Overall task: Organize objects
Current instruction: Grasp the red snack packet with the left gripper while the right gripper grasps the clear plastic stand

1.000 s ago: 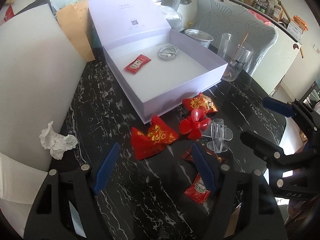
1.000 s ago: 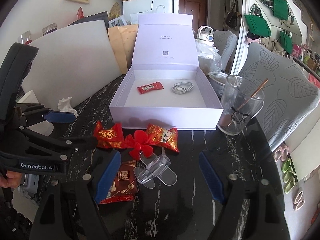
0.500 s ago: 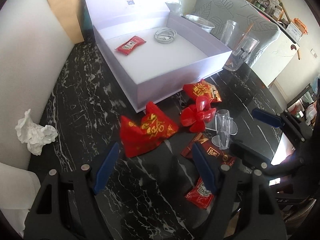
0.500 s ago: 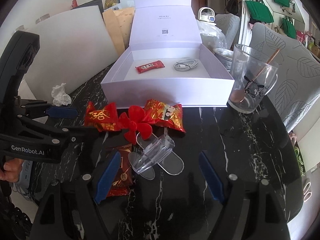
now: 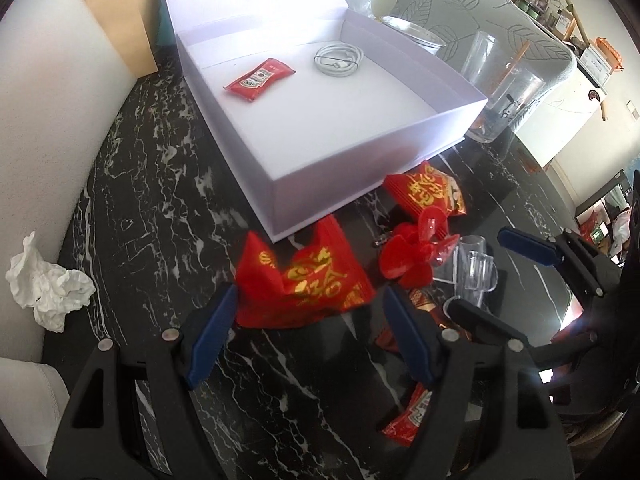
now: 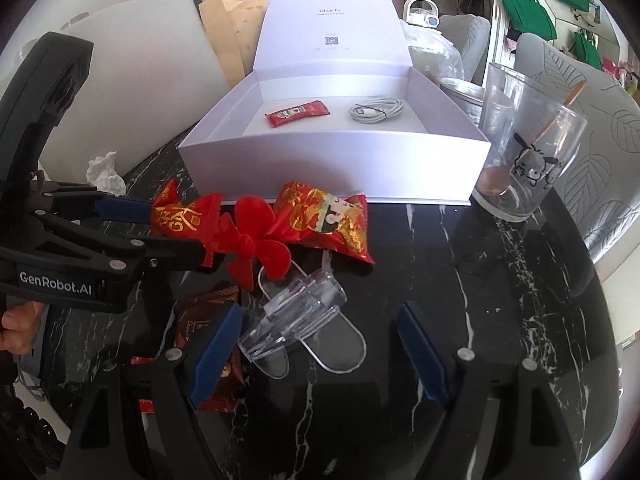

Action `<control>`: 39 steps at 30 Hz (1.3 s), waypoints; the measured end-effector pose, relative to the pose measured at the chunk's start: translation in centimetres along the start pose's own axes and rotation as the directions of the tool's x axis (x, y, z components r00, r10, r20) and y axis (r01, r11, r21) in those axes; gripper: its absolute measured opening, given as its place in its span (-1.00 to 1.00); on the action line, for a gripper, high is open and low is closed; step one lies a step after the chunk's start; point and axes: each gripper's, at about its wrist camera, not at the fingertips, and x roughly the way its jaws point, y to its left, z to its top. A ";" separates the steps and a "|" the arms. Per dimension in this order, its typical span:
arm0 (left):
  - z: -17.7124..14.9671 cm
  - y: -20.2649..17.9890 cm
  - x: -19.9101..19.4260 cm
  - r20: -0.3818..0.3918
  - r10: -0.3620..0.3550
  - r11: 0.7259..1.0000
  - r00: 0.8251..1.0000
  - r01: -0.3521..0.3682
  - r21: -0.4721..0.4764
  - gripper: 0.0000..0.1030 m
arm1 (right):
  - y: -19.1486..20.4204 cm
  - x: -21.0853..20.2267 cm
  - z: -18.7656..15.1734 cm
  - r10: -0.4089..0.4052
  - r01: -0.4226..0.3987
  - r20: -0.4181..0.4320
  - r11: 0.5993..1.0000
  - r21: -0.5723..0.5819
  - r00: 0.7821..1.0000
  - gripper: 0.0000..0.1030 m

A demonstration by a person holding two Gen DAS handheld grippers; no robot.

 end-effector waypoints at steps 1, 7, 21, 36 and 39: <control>0.1 0.0 0.2 -0.005 0.003 1.000 1.000 -0.003 0.002 0.43 | 0.0 0.1 0.0 0.002 -0.002 -0.002 1.000 0.002 1.000 0.57; 0.4 0.2 1.0 -0.018 0.015 1.000 1.000 -0.015 0.009 0.45 | -0.1 0.4 0.1 0.021 -0.021 0.001 1.000 0.001 1.000 0.57; 0.3 -0.6 1.5 0.003 0.040 0.998 0.999 -0.040 0.043 0.47 | 0.6 0.0 -0.3 0.043 -0.042 0.018 0.998 -0.046 0.999 0.15; 0.1 0.3 0.1 0.036 -0.050 0.998 0.998 0.052 -0.042 -0.28 | -0.3 -1.3 -0.1 0.054 -0.054 0.053 0.999 -0.006 0.997 -0.08; 0.0 0.2 -0.5 0.044 -0.049 0.998 0.998 0.051 -0.039 -0.33 | -0.6 -1.7 -0.3 0.063 -0.064 0.064 0.998 0.011 0.996 -0.15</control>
